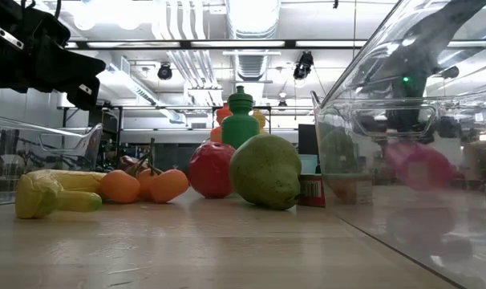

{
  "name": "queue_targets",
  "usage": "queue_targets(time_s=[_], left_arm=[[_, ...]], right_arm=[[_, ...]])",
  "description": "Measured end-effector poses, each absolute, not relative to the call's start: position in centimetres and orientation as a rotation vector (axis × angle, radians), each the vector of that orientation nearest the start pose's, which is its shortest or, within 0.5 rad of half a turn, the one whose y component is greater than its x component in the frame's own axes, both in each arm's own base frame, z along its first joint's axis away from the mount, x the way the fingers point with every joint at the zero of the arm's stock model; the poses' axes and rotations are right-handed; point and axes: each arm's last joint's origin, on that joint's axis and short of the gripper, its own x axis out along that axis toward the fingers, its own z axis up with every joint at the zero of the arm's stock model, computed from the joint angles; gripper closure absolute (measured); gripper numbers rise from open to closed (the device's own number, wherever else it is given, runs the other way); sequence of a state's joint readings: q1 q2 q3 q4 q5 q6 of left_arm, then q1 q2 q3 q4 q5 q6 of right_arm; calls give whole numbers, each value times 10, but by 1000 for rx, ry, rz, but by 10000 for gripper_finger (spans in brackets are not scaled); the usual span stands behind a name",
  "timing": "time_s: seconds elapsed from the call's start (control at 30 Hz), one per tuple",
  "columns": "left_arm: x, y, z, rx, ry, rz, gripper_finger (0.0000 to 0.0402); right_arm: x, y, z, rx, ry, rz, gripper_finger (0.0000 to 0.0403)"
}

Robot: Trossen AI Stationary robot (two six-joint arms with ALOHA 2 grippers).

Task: Pick & Place Food Item
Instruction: Put the pink water bottle into the green bin

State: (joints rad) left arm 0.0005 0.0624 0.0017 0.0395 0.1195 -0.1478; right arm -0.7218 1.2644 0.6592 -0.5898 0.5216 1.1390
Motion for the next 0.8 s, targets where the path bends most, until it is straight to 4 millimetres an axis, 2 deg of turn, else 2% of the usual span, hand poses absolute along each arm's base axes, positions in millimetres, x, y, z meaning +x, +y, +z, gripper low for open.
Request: queue_targets(time_s=[0.23, 0.43, 0.63, 0.8], left_arm=[[101, -3, 163, -149, 30, -117, 401], [101, -3, 163, -149, 30, -117, 401], [101, -3, 163, -149, 30, -117, 401], [101, -3, 163, -149, 30, -118, 401]], right_arm=[[166, -151, 205, 832, 454, -1646, 207], [184, -150, 236, 728, 360, -1615, 207], [200, -144, 265, 650, 265, -1581, 207], [216, -136, 282, 566, 184, -1511, 207]])
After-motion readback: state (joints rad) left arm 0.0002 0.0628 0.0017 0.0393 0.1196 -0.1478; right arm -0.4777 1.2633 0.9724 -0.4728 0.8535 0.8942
